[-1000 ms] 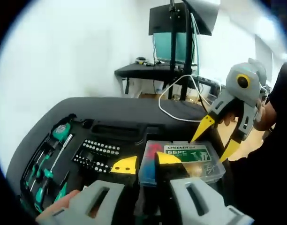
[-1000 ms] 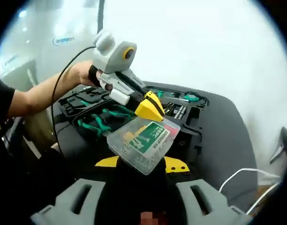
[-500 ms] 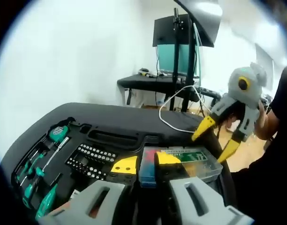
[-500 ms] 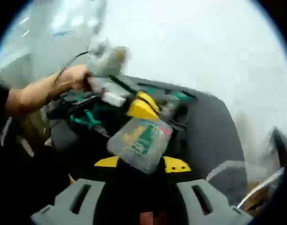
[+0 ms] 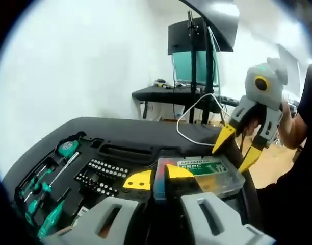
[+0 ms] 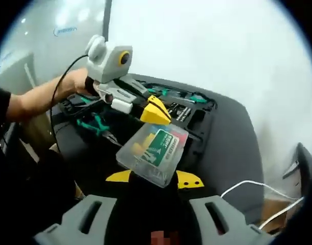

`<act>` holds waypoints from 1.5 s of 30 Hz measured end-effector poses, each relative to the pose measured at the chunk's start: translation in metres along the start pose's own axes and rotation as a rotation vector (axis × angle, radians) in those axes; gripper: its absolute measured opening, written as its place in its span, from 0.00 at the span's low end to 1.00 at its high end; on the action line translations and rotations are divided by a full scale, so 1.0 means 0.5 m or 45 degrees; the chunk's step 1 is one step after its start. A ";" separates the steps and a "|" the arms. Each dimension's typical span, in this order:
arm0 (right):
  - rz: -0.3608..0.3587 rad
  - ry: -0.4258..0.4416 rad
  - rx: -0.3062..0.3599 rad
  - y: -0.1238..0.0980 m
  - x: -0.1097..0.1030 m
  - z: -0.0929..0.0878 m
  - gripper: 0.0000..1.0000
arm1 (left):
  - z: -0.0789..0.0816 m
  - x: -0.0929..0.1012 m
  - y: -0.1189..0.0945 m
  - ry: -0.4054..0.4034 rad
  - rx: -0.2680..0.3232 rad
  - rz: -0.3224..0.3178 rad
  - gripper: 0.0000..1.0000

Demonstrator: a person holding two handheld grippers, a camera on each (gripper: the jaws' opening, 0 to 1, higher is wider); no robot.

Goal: Pick up the tools and put them into their designated positions in the toolbox.

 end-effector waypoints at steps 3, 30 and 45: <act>-0.025 -0.022 0.020 -0.002 -0.007 -0.002 0.24 | 0.000 0.001 0.002 -0.008 0.011 -0.001 0.07; -0.092 -0.078 0.024 0.003 -0.006 -0.007 0.22 | -0.017 0.073 -0.046 0.306 -0.377 -0.078 0.00; -0.258 -0.165 0.157 0.061 -0.079 0.052 0.27 | -0.009 0.074 -0.045 0.337 -0.463 -0.101 0.00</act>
Point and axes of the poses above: the point that each gripper's makers call its tool centre point, and the gripper's own axes: y roughly forward along the fingers, x roughly to its right, z roughly out of its top, the point moved 9 cm from there along -y, roughly backward along the fingers, and after that the axes turned 12 degrees about -x, right-handed, at the moved point
